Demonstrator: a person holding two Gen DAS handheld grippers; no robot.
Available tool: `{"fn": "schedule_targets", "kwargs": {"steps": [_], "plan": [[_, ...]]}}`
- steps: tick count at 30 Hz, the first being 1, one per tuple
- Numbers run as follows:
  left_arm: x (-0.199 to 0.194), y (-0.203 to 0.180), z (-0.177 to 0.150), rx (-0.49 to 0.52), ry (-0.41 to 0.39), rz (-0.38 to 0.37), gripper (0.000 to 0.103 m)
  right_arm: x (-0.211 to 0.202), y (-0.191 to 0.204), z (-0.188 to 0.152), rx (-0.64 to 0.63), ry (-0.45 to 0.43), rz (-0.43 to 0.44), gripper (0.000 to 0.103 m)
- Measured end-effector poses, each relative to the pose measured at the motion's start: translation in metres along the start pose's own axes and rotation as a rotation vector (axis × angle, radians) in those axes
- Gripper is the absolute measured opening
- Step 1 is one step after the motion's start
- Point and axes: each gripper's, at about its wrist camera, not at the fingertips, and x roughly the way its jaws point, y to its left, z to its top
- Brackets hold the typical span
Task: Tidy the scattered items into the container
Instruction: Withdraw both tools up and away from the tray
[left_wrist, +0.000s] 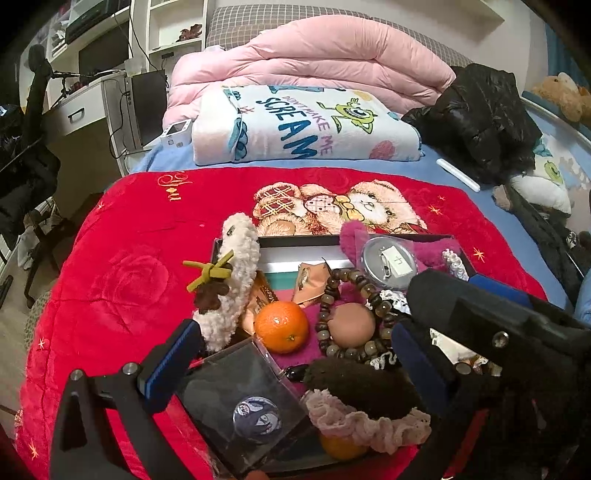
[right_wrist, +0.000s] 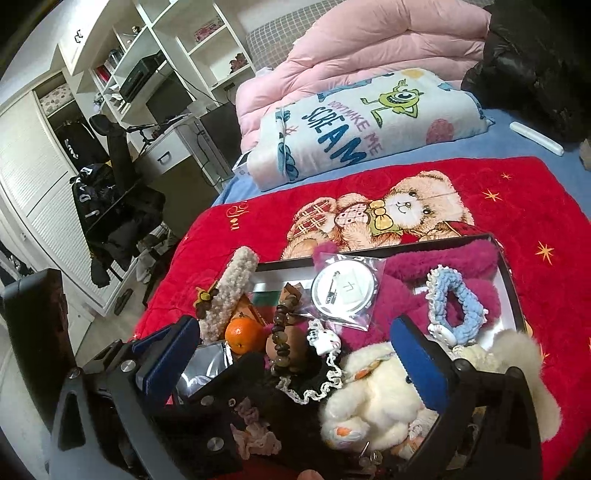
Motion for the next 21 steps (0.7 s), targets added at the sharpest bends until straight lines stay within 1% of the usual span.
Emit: {"fn": "schedule_targets", "kwargs": {"steps": [5,8,13,15,16,21], "plan": [[-0.016,0.005,0.004,-0.007,-0.012,0.026,0.103,-0.007,-0.001,-0.001,0.022,0.003,-0.001,0.103],[-0.039,0.007,0.009,-0.025,-0.042,0.005,0.103,-0.019,0.004,-0.002,0.018,0.006,-0.004,0.103],[-0.090,0.003,0.008,-0.030,-0.083,0.022,0.103,-0.060,0.021,0.003,-0.015,-0.026,-0.011,0.103],[-0.118,-0.001,0.004,-0.043,-0.111,-0.001,0.103,-0.079,0.030,0.006,-0.028,-0.042,-0.012,0.103],[-0.126,-0.003,0.004,-0.042,-0.117,-0.006,0.103,-0.086,0.033,0.007,-0.035,-0.049,-0.014,0.103],[-0.182,-0.021,0.008,-0.007,-0.180,-0.040,0.103,-0.136,0.056,0.007,-0.083,-0.099,-0.023,0.103]]}}
